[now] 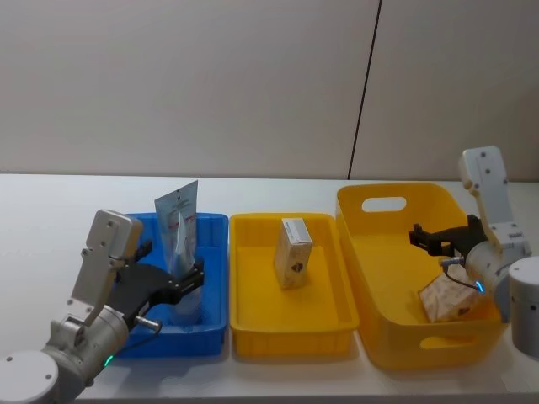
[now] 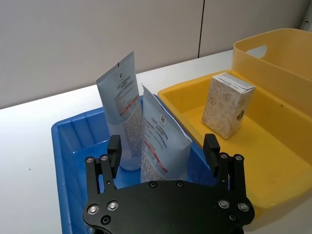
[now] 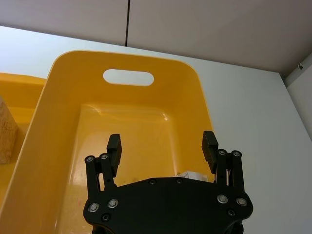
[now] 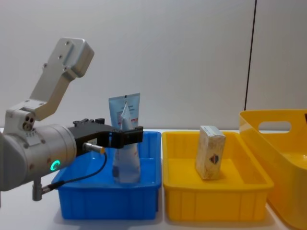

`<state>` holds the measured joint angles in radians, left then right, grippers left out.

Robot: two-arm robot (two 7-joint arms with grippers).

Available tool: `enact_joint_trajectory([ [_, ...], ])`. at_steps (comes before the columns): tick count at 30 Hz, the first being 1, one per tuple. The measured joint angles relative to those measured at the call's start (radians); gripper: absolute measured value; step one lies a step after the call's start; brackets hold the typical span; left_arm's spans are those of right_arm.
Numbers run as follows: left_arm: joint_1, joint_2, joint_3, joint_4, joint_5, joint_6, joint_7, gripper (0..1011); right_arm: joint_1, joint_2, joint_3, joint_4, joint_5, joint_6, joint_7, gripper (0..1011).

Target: Bimanual collaborative sorting of washing and personal care products

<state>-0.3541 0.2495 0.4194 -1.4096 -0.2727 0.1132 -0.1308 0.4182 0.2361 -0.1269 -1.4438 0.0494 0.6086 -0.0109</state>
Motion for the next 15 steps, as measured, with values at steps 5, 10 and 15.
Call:
enact_joint_trajectory([
  [5, -0.009, -0.010, -0.002, 0.019, -0.001, -0.004, -0.007, 1001, 0.000, 0.000, 0.000, 0.000, 0.000, 0.000, 0.000, 1003],
  [10, -0.018, -0.020, -0.006, 0.040, -0.001, -0.005, -0.012, 1001, 0.000, 0.000, 0.000, 0.000, 0.000, 0.000, 0.000, 1003],
  [15, -0.026, -0.031, -0.007, 0.061, -0.001, -0.005, -0.018, 1001, 0.000, 0.000, 0.000, 0.000, 0.000, 0.000, 0.000, 1003],
])
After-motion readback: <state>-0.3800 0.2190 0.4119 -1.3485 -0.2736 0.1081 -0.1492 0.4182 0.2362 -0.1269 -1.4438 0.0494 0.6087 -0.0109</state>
